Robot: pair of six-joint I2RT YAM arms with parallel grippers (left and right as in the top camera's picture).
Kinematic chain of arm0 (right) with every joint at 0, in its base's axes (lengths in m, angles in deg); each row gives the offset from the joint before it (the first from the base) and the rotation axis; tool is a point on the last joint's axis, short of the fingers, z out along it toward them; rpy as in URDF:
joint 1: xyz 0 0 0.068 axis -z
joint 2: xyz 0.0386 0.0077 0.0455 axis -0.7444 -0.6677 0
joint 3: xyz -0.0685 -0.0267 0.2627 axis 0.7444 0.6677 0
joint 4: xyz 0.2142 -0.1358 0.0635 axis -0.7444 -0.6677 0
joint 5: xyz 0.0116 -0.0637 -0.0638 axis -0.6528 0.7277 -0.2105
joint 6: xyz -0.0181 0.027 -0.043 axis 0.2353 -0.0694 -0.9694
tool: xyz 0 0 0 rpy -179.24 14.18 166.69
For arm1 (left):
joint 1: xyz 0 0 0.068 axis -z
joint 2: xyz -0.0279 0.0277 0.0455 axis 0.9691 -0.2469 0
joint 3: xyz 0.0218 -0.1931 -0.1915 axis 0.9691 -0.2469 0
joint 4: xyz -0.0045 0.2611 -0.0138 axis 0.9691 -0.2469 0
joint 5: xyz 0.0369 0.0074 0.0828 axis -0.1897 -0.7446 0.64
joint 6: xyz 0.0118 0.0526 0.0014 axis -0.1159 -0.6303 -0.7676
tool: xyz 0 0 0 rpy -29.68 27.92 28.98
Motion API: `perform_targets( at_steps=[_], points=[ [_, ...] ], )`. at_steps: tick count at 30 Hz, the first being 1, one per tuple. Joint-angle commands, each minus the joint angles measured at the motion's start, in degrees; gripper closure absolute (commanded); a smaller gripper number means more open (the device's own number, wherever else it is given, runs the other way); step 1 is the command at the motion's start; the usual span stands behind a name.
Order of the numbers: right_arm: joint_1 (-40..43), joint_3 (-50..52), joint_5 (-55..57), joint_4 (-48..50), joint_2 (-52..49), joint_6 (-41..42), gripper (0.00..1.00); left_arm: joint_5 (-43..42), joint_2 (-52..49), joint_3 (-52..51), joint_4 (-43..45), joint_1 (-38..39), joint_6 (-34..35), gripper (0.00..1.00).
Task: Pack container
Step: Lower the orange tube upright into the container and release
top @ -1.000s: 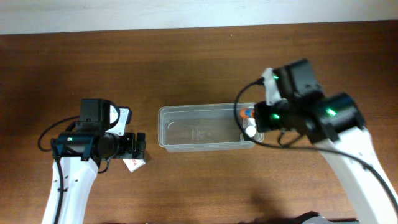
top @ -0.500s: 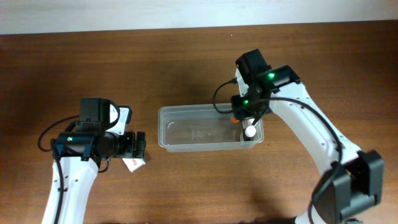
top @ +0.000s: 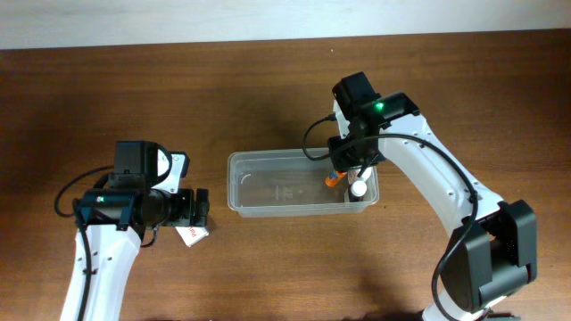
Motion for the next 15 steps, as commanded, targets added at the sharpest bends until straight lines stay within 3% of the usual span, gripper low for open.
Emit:
perform_targets(
  at_steps=[1,15],
  points=[
    [-0.4,-0.7,1.2,-0.2,0.1,0.0,0.65,-1.0,-0.2,1.0,0.1,-0.2,0.6,0.00],
    [-2.7,-1.5,1.2,-1.1,0.5,-0.3,0.64,-1.0,-0.2,1.0,0.1,-0.2,0.6,0.00]
  ],
)
